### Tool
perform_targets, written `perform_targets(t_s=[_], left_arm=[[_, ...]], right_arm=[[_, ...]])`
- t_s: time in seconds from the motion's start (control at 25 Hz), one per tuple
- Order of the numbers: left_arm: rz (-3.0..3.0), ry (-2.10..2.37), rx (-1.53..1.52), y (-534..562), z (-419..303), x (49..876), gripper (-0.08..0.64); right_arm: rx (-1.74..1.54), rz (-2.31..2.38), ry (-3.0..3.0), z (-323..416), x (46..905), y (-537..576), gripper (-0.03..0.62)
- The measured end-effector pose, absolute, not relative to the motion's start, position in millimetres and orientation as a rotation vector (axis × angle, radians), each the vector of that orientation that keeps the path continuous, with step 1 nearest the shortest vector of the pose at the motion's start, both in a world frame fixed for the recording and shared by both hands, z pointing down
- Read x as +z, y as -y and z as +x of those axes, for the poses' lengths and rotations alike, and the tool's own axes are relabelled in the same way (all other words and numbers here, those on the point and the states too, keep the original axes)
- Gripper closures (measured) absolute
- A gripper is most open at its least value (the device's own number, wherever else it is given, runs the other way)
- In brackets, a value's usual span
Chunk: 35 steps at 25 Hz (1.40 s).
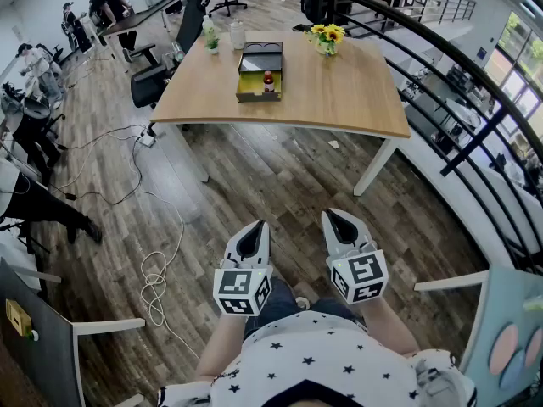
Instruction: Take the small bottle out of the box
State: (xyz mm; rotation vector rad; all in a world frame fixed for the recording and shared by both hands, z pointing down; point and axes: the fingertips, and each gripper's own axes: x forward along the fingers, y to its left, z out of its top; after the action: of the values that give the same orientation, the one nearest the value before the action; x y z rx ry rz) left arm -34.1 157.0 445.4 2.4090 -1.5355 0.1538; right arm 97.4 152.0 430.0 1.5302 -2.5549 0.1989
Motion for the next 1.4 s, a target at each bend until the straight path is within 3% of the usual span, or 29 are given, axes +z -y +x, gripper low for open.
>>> perform_targets(t_s=[1.04, 1.4], left_arm=[[2.383, 1.566, 0.061, -226.4, -33.3, 434.3, 0.555], [2.392, 1.542, 0.061, -228.6, -29.8, 432.2, 0.486]], right_arm=[[0.197, 1.410, 2.608, 94.1, 426.9, -223.9, 0.584], [0.237, 1.354, 2.631, 90.0, 432.0, -223.3, 0.511]])
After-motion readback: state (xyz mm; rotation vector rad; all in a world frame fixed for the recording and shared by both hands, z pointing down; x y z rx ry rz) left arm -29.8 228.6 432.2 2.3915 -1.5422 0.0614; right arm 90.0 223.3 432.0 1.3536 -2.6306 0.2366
